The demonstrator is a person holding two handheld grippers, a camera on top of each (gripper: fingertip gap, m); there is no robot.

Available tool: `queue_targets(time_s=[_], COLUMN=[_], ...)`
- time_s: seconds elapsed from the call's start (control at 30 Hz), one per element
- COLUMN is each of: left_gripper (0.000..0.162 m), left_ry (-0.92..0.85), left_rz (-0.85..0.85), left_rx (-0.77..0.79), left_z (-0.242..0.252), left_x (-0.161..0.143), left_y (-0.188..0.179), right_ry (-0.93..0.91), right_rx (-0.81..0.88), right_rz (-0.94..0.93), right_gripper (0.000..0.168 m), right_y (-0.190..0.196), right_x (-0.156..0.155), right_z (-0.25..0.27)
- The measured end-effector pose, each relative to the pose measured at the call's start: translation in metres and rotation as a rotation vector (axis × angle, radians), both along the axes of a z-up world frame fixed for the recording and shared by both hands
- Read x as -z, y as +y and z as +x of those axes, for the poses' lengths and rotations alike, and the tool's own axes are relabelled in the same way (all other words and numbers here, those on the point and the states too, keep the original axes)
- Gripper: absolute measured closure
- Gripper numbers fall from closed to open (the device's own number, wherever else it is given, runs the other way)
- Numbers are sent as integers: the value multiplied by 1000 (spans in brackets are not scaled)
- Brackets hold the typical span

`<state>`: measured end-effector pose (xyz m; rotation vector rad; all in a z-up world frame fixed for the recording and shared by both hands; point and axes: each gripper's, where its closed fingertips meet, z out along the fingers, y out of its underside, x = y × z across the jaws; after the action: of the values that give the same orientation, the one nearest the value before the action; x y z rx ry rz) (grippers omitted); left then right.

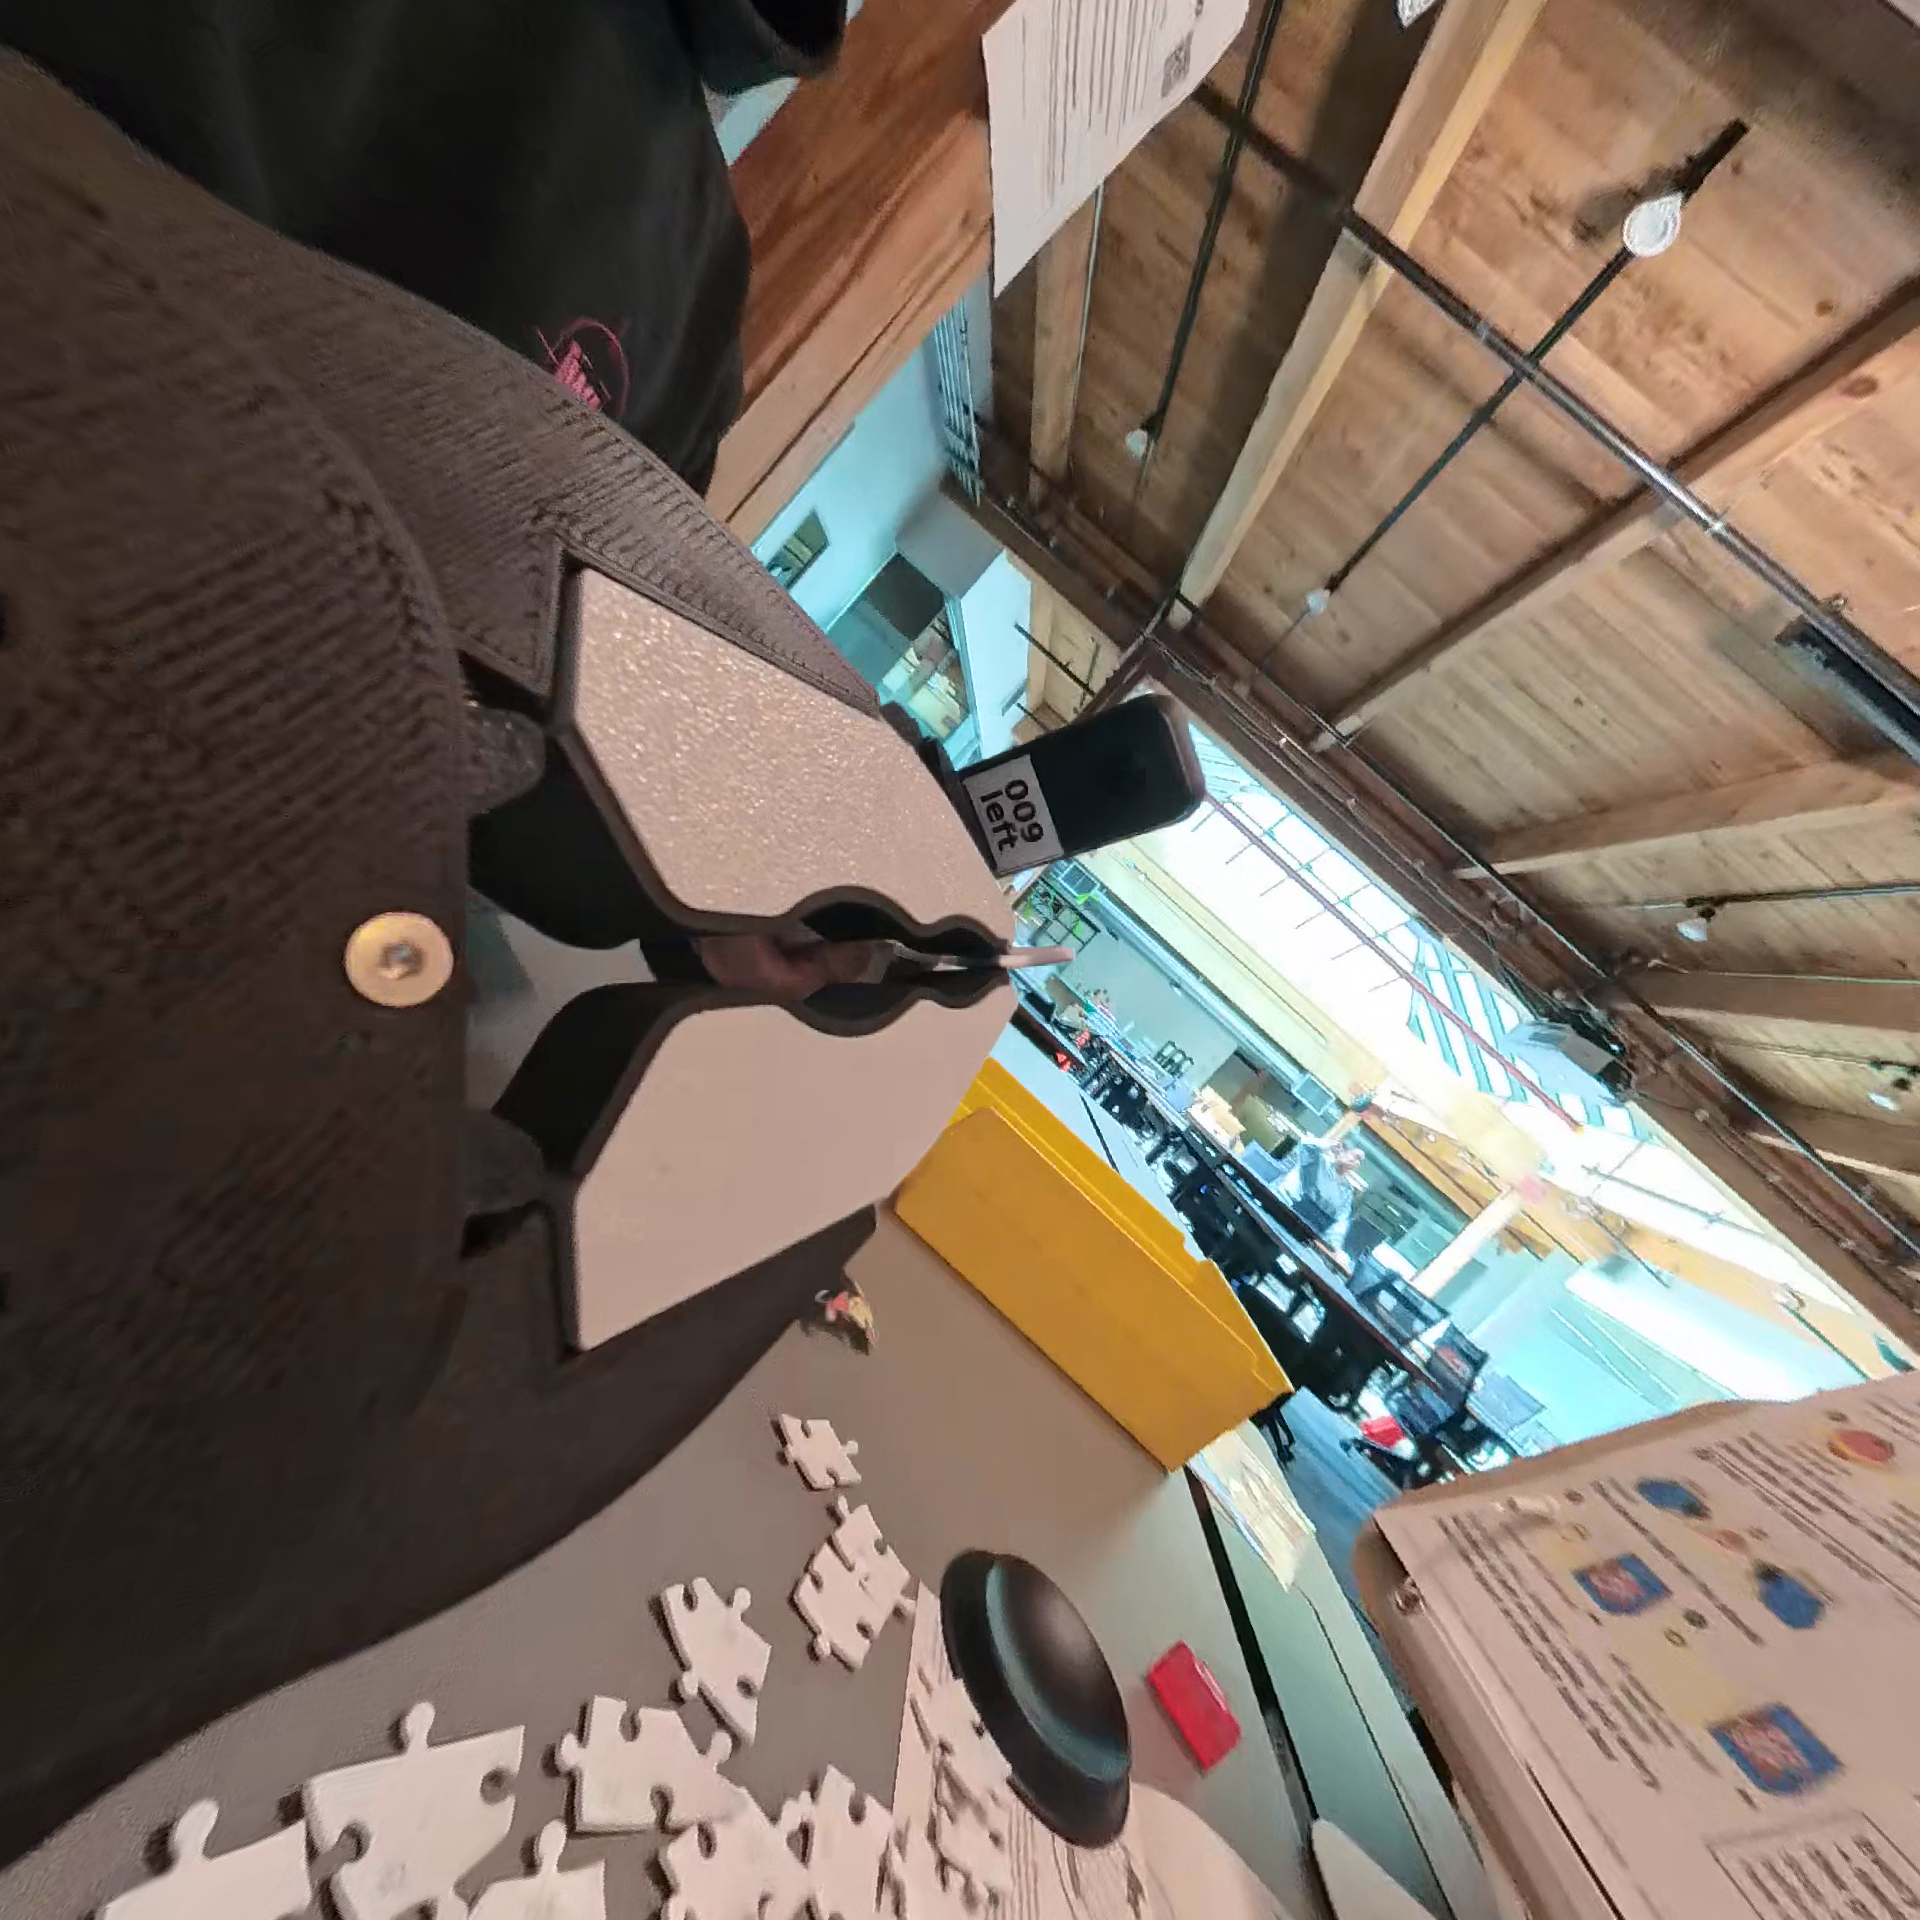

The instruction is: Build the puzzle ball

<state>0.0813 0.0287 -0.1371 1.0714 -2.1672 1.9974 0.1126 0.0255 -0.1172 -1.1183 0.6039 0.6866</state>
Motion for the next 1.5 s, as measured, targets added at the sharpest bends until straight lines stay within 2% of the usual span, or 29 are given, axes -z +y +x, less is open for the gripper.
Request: queue_targets(time_s=[0.1,0.37,0.67,0.87,0.97,1.07,1.17,1.2,1.3,1.37,1.5], left_gripper=[137,160,162,157,160,161,161,161,161,161,161], left_ry=[17,55,63,52,33,20,32,34,22,4,-13], left_rz=[51,-9,-70,-151,-91,13,158,204,319,395,485], left_rx=[23,11,30,91,100,160,227,254,336,379,382], left_z=[-1,2,5,-2,-7,-17,-23,-25,-33,-36,-36], left_x=[8,6,1,-9,-1,12,28,32,38,40,43], left_y=[-8,-4,3,-6,-8,-8,0,3,8,11,19], right_ry=[-32,-61,-163,-251,-283,-348,-435,-479,-606,-669,-738], right_rx=[-4,39,92,226,275,218,206,210,155,99,63], right_rz=[-43,-65,-112,-57,-73,-146,-250,-302,-414,-442,-486], right_gripper=[166,166,166,166,166,165,147,147,152,166,168], right_y=[2,1,-4,-10,-12,-13,-18,-19,-14,-8,-2], right_x=[4,4,7,-2,7,23,33,37,44,46,51], right_z=[-3,-3,-11,-21,-31,-44,-48,-48,-55,-63,-68])
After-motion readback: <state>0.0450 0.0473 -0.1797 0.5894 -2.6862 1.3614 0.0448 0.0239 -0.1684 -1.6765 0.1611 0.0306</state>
